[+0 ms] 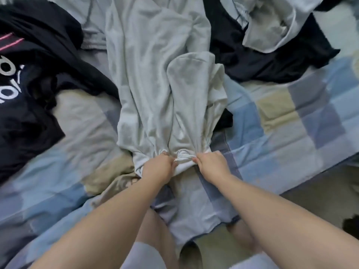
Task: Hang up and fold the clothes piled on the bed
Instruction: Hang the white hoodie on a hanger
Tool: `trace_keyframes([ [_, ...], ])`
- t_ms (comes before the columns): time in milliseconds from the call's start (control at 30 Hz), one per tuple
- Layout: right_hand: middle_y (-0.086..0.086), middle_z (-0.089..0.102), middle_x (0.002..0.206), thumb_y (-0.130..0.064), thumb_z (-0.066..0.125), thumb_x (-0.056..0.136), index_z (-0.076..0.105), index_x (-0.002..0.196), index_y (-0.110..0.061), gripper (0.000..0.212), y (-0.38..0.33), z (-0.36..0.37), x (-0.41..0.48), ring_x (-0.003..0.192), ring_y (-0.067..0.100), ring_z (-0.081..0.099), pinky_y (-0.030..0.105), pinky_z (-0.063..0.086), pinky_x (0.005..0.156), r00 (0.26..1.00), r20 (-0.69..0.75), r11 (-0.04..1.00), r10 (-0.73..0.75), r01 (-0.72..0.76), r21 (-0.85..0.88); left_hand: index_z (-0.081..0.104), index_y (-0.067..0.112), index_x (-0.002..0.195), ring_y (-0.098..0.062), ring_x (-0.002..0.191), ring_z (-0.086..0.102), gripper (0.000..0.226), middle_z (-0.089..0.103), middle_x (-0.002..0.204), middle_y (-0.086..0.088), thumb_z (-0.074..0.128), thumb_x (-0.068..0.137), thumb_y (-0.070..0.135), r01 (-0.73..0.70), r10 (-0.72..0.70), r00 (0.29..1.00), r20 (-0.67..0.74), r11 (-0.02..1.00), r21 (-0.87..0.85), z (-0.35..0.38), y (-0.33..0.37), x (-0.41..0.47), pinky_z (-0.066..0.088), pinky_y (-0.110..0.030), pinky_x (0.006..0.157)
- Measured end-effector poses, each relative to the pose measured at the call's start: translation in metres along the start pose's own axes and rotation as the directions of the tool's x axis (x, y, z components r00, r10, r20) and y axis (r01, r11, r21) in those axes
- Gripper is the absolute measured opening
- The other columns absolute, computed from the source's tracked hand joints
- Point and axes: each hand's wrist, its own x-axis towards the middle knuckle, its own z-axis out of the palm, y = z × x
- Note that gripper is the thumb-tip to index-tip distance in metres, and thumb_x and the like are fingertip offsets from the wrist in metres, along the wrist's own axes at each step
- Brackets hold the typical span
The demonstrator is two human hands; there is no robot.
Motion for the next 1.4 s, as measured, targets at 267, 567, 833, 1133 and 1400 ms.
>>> trace_keyframes([
  [267, 0.014, 0.069, 0.114, -0.037, 0.036, 0.108, 0.065, 0.113, -0.016, 0.037, 0.001, 0.016, -0.088, 0.108, 0.035, 0.059, 0.039, 0.036, 0.088, 0.977, 0.202, 0.993, 0.065, -0.084, 0.084, 0.066, 0.018, 0.128, -0.030, 0.112, 0.060, 0.040, 0.059, 0.131, -0.010, 0.039, 0.105, 0.038, -0.026, 0.025, 0.987, 0.156, 1.000, 0.008, 0.045, 0.028, -0.065, 0.047, -0.037, 0.087],
  [567, 0.005, 0.065, 0.126, -0.041, 0.045, 0.104, 0.053, 0.136, -0.023, 0.037, 0.010, -0.063, -0.054, 0.115, 0.030, 0.060, 0.042, 0.049, 0.092, 0.967, 0.220, 0.923, 0.132, -0.200, 0.328, 0.063, 0.022, 0.122, -0.029, 0.115, 0.050, 0.040, 0.056, 0.124, -0.006, 0.037, 0.105, 0.045, -0.029, 0.029, 0.991, 0.130, 1.000, 0.001, -0.026, 0.027, -0.054, 0.044, -0.042, 0.095],
  [833, 0.000, 0.031, 0.159, -0.043, 0.049, 0.100, 0.020, 0.158, -0.029, 0.066, 0.019, -0.158, 0.085, 0.147, 0.021, 0.026, 0.044, 0.029, 0.114, 0.987, -0.099, 0.970, 0.130, -0.106, 0.218, 0.046, 0.028, 0.140, -0.030, 0.141, 0.026, 0.044, 0.032, 0.154, -0.002, 0.050, 0.098, 0.041, -0.011, 0.037, 0.944, -0.328, 0.997, 0.082, -0.162, -0.004, 0.076, 0.027, -0.043, 0.108],
  [1133, -0.003, 0.002, 0.168, -0.047, 0.046, 0.100, 0.002, 0.159, -0.038, 0.074, -0.009, -0.214, 0.223, 0.155, 0.020, -0.001, 0.043, 0.008, 0.122, 0.975, -0.220, 0.997, 0.016, 0.000, 0.073, 0.022, 0.033, 0.155, -0.033, 0.152, 0.007, 0.077, 0.009, 0.167, -0.004, 0.058, 0.089, 0.050, 0.051, -0.038, 0.809, -0.586, 0.999, 0.005, -0.262, -0.065, 0.207, 0.019, -0.055, 0.116],
  [1400, 0.001, 0.000, 0.168, -0.055, 0.058, 0.089, -0.012, 0.157, -0.035, 0.100, -0.022, -0.233, 0.360, 0.154, 0.027, -0.001, 0.050, 0.010, 0.121, 0.942, -0.335, 0.999, -0.002, 0.020, 0.049, 0.018, 0.023, 0.159, -0.026, 0.148, 0.025, 0.078, 0.016, 0.167, 0.001, 0.026, 0.095, 0.065, 0.165, -0.129, 0.599, -0.790, 0.986, -0.036, -0.206, -0.103, 0.268, 0.018, -0.045, 0.119],
])
